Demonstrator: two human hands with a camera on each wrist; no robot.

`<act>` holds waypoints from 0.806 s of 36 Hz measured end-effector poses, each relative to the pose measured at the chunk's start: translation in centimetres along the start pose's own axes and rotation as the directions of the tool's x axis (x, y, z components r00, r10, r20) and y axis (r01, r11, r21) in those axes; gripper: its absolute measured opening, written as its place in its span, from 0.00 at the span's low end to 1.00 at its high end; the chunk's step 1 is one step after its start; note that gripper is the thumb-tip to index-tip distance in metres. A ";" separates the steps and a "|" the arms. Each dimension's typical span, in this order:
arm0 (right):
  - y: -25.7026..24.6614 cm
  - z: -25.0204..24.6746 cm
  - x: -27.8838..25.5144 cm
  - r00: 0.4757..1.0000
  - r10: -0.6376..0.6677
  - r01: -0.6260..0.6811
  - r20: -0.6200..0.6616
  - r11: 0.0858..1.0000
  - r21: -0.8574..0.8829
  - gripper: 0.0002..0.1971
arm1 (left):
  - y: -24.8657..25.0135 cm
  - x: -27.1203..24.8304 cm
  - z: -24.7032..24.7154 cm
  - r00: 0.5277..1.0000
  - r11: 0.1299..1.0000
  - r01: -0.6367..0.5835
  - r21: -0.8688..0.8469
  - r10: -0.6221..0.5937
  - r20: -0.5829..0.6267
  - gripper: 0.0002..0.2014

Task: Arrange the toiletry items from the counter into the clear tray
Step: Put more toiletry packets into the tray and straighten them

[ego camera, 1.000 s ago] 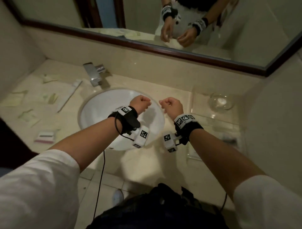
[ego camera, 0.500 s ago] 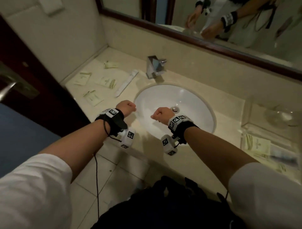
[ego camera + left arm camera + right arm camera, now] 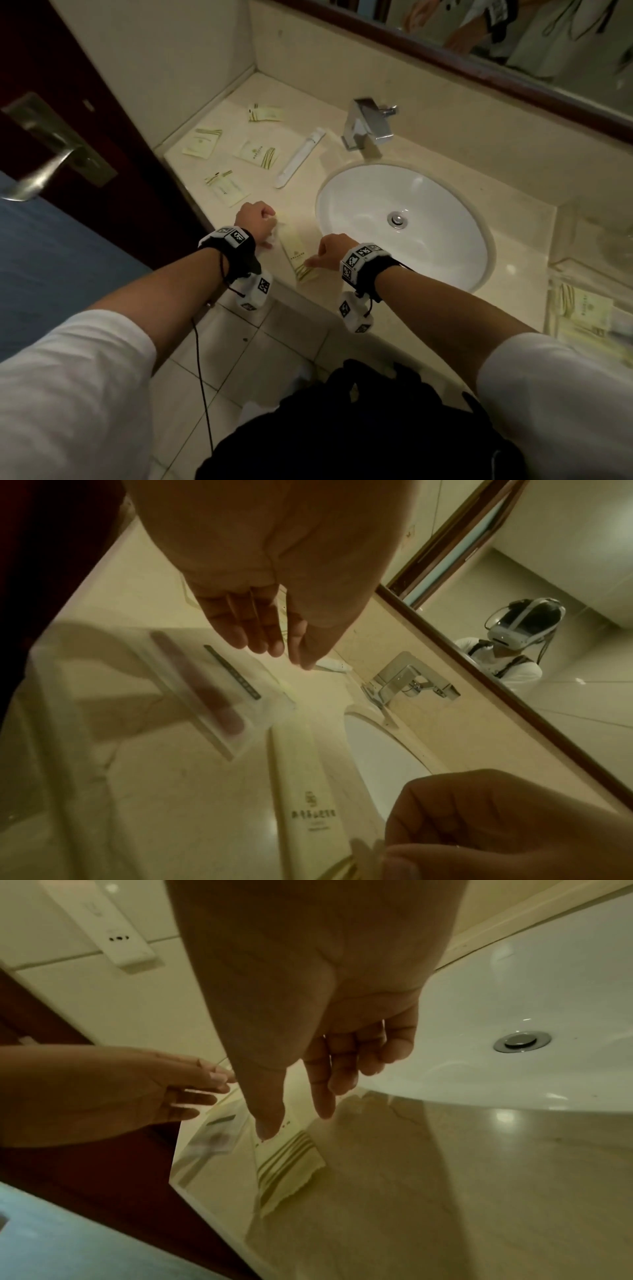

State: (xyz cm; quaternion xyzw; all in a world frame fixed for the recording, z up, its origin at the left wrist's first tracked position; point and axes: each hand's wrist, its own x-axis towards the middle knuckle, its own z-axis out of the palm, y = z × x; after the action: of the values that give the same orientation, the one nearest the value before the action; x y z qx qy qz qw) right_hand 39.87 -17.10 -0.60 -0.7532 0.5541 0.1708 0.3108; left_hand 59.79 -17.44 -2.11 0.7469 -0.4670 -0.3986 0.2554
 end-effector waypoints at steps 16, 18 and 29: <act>-1.6 1.1 0.2 0.999 0.016 -0.022 -0.029 0.977 -0.211 0.33 | -0.7 3.2 0.1 0.994 0.881 -0.107 0.461 0.101 0.038 0.21; -1.6 1.2 0.0 0.999 0.020 -0.025 -0.029 0.980 -0.197 0.33 | -0.7 3.4 0.2 0.993 0.860 -0.117 0.496 0.100 0.062 0.22; -1.8 0.9 0.3 0.999 0.034 -0.037 -0.028 0.992 -0.124 0.29 | 0.7 4.2 0.8 0.992 0.796 -0.117 0.594 0.062 0.112 0.24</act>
State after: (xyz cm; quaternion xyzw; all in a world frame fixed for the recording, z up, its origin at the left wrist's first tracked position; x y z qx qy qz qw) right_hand 41.76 -16.31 -0.95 -0.7631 0.5596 0.2010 0.2530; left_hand 59.75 -21.56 -3.52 0.7482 -0.6146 -0.2501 0.0041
